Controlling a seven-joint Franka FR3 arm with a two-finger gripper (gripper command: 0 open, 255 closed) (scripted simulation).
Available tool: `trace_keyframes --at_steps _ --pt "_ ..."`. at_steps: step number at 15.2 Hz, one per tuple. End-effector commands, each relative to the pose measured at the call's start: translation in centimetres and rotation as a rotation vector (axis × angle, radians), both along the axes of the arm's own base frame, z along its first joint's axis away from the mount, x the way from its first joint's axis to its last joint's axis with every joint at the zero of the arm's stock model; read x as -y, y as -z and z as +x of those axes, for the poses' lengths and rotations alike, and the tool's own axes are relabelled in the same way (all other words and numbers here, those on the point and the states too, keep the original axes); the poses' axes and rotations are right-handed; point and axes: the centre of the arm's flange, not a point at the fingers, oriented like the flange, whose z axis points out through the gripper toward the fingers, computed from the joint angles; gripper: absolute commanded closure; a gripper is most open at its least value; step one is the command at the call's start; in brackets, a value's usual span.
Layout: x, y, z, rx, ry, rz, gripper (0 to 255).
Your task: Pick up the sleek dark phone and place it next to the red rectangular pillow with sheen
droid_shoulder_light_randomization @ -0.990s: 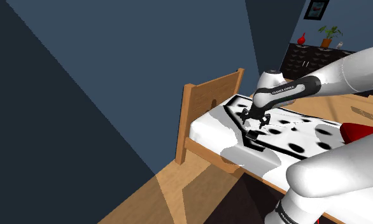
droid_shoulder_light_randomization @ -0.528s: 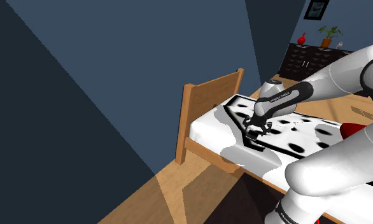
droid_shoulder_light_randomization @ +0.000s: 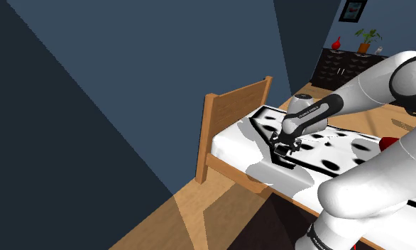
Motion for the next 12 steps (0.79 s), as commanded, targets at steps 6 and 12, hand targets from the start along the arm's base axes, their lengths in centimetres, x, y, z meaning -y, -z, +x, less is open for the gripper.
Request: trace_keyframes --at_steps 6,12 --pt "0.02 0.02 0.01 0.0 0.0 0.0 255" --pt "-0.02 0.06 0.03 0.0 0.0 0.0 255"
